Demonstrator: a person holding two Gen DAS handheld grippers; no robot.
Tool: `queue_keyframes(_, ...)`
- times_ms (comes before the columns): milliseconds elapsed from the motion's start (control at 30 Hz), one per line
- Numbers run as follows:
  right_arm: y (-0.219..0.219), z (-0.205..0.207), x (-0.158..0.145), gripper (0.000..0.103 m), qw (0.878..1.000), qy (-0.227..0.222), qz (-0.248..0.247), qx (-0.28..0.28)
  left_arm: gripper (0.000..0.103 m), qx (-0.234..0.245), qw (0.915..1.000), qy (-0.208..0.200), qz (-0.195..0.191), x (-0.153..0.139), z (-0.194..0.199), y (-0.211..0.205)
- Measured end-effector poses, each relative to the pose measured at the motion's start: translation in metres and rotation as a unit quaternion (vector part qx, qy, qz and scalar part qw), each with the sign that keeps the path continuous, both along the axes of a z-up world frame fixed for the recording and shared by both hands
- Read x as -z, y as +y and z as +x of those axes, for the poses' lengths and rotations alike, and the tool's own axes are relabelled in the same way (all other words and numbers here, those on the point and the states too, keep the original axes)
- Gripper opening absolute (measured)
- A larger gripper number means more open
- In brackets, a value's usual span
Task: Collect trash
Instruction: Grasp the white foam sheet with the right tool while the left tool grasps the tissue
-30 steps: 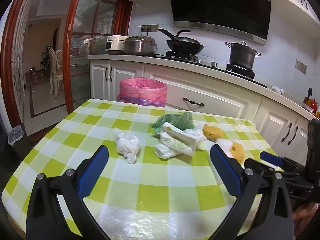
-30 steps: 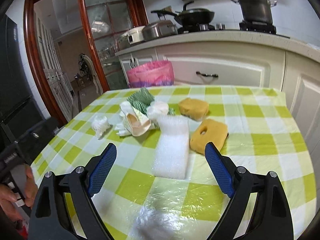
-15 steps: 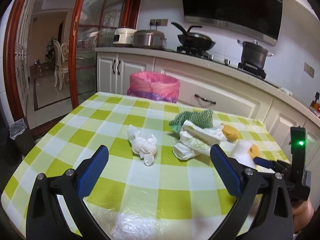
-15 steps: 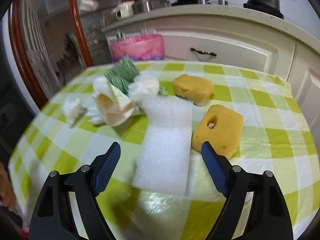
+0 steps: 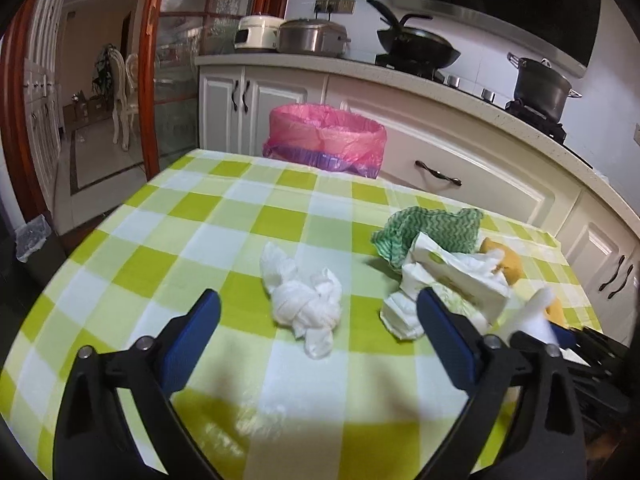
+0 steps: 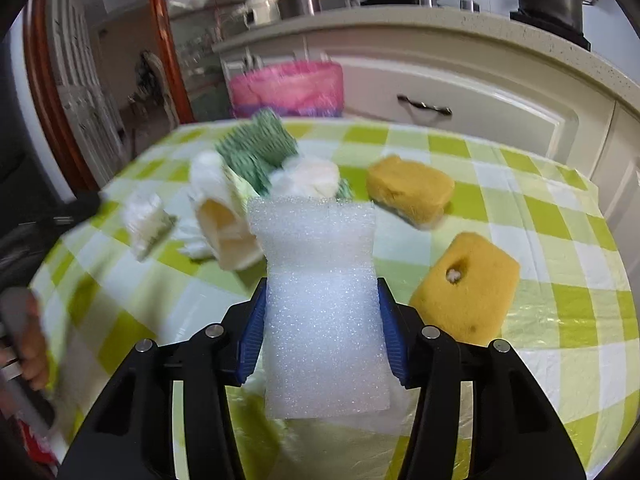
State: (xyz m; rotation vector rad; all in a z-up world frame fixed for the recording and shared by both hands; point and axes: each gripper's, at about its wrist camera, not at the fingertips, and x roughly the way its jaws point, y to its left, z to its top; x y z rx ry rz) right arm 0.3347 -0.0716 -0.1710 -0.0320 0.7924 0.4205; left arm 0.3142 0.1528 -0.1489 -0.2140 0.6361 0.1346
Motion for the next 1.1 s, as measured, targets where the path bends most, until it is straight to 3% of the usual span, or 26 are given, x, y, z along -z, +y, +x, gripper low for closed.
queue_keyframes(100,0.000,-0.008,-0.012,0.050,0.999,-0.018,0.023,-0.017,0.086,-0.007,0.9999,0.016,0.001,0.008,0.021,0.002)
queue_keyframes(233,0.001,-0.014,-0.026,0.050,0.998,-0.033,0.046,-0.034,0.070,-0.012,0.9985,0.051,-0.013,0.019,0.044,0.005)
queue_keyframes(333,0.000,-0.016,-0.033,0.050,0.997,-0.042,0.057,-0.038,0.066,-0.015,0.9975,0.068,-0.011,0.026,0.050,0.003)
queue_keyframes(400,-0.001,-0.018,-0.037,0.050,0.996,-0.044,0.063,-0.040,0.058,-0.014,0.9969,0.077,-0.005,0.030,0.051,0.001)
queue_keyframes(467,-0.003,-0.018,-0.039,0.050,0.996,-0.046,0.067,-0.039,0.039,-0.010,0.9964,0.084,-0.003,0.035,0.052,0.001)
queue_keyframes(567,-0.004,-0.023,-0.042,0.050,0.996,-0.049,0.070,-0.038,0.032,-0.011,0.9972,0.074,0.002,0.034,0.043,0.002)
queue_keyframes(1100,-0.004,-0.073,-0.069,0.050,0.991,-0.083,0.089,-0.048,0.030,0.020,0.9977,-0.058,0.029,-0.033,-0.084,-0.032)
